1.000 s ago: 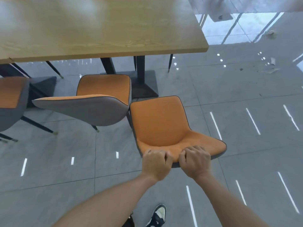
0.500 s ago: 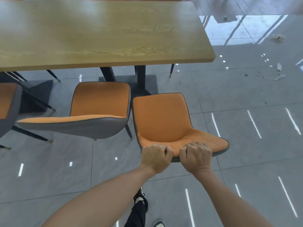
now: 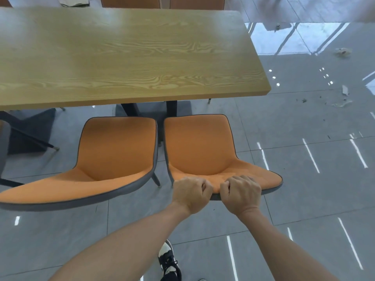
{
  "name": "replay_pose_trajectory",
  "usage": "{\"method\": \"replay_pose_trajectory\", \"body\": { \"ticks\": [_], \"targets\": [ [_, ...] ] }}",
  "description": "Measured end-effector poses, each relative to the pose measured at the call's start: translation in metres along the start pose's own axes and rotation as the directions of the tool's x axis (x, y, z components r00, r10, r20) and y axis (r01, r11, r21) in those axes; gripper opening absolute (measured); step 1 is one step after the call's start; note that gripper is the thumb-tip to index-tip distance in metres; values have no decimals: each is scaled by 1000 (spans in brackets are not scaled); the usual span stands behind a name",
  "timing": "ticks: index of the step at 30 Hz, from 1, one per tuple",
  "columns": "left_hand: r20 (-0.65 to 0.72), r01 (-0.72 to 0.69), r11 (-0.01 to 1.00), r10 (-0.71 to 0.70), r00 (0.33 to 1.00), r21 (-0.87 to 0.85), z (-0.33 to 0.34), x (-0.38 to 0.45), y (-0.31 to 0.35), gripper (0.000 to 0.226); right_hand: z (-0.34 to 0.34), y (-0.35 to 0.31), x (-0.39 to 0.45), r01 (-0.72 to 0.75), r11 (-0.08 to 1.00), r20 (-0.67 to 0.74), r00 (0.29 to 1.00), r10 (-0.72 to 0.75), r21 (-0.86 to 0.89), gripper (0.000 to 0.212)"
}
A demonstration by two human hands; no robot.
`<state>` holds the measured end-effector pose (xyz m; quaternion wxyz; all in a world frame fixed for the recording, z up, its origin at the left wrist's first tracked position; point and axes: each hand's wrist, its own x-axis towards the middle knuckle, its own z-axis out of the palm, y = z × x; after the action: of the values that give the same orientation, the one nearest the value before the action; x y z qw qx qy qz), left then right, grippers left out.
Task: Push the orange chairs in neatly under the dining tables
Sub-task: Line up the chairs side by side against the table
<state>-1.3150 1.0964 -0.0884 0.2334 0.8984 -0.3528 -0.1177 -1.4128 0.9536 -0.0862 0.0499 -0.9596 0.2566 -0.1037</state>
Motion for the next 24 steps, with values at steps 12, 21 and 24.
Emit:
{"method": "replay_pose_trajectory", "body": {
  "ticks": [12,21,24],
  "targets": [
    [95,68,995,-61,994,-76,-42,-13,-22,47,-10,-7,10,-49,999,196,979,49,-5,36],
    [291,237,949,-172,941,-207,-10,-29,-11,76,-20,-16,8,-33,999,302,953,36,-15,43],
    [254,209,949,-148,956,-235,-1,-28,-20,87,-10,-21,5,-55,997,228,971,68,-62,42]
  ]
}}
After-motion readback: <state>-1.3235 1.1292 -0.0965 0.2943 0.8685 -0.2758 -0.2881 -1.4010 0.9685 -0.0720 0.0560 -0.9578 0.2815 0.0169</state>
